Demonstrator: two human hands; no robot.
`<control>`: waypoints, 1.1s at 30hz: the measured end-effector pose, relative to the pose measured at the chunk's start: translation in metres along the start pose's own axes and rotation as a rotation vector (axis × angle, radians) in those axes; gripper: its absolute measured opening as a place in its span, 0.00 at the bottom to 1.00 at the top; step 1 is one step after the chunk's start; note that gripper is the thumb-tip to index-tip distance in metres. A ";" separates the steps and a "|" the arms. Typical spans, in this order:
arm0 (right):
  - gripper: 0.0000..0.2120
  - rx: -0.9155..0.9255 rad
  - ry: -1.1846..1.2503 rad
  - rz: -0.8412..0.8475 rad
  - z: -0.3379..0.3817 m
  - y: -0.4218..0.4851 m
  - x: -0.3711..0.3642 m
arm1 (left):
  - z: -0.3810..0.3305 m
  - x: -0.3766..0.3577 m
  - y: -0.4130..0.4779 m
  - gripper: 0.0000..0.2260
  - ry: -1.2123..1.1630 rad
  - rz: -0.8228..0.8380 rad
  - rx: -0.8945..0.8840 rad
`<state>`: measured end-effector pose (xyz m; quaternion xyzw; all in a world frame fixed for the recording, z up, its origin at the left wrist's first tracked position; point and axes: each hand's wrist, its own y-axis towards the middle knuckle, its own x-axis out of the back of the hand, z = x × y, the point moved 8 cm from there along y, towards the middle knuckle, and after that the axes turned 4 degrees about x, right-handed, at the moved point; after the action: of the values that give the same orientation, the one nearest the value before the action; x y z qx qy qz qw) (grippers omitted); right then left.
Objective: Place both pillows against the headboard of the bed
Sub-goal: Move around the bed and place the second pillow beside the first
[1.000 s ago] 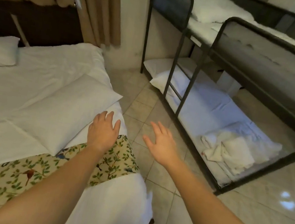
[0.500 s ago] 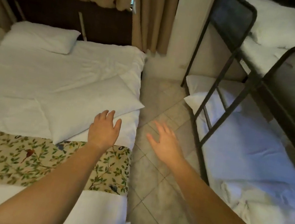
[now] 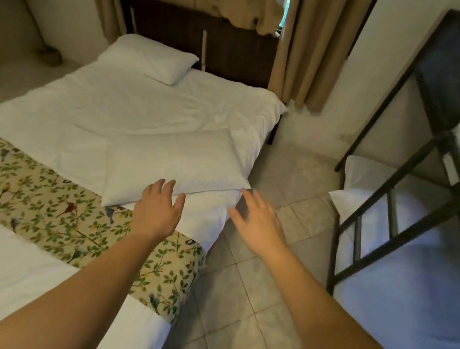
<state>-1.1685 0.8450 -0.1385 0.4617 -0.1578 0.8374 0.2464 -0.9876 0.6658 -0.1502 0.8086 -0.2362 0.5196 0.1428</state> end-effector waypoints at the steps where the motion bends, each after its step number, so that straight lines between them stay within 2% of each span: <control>1: 0.33 0.010 0.005 0.008 -0.002 0.010 0.000 | 0.000 -0.001 0.006 0.27 -0.003 -0.006 0.016; 11: 0.35 0.063 0.016 0.088 -0.033 0.144 -0.008 | 0.002 -0.026 0.116 0.27 -0.039 -0.031 0.136; 21: 0.35 0.055 0.020 0.169 -0.048 0.307 -0.031 | 0.022 -0.051 0.252 0.27 -0.053 0.019 0.267; 33: 0.36 0.074 0.046 0.388 -0.091 0.490 -0.106 | 0.075 -0.098 0.363 0.27 -0.069 0.018 0.573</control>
<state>-1.4574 0.4557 -0.2941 0.4123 -0.2075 0.8846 0.0668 -1.1568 0.3453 -0.2759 0.8312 -0.0916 0.5384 -0.1043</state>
